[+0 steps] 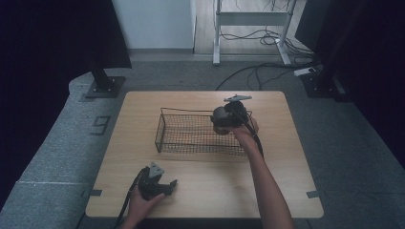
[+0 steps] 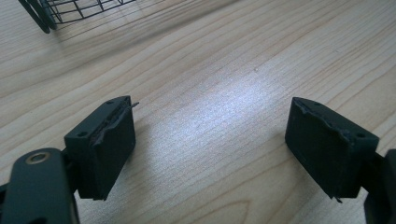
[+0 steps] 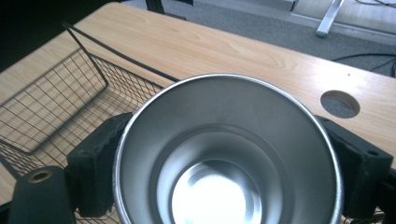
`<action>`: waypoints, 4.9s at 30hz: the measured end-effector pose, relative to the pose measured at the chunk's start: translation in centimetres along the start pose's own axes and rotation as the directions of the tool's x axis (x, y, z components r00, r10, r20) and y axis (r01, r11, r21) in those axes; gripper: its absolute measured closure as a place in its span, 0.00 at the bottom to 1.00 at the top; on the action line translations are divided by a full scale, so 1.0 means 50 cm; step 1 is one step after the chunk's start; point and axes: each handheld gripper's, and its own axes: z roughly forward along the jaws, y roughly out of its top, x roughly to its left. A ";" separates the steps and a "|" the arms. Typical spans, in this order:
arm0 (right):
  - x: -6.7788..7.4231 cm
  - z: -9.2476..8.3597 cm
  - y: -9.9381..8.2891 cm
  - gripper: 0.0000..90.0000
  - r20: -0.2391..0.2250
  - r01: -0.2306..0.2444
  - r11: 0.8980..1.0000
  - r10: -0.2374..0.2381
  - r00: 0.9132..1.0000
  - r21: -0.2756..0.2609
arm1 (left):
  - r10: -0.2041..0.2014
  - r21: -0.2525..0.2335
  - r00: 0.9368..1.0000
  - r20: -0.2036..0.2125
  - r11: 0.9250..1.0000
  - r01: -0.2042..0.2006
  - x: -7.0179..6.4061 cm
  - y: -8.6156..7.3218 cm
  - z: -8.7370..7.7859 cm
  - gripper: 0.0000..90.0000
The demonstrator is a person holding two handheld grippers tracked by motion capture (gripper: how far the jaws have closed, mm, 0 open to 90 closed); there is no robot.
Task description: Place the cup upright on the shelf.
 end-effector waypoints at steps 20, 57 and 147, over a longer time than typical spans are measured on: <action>-0.008 0.061 -0.038 0.15 0.034 -0.026 0.995 0.023 0.999 0.098 | -0.001 -0.001 1.000 0.000 1.000 0.001 0.000 0.000 0.000 0.18; 0.001 0.105 -0.064 0.15 0.057 -0.027 0.974 0.014 0.998 0.226 | 0.001 -0.001 1.000 -0.001 1.000 -0.001 0.000 0.000 0.000 0.18; -0.017 -0.156 -0.381 0.11 0.047 -0.108 0.994 0.108 0.993 0.007 | 0.001 0.001 1.000 -0.001 1.000 -0.001 0.000 0.000 0.000 0.18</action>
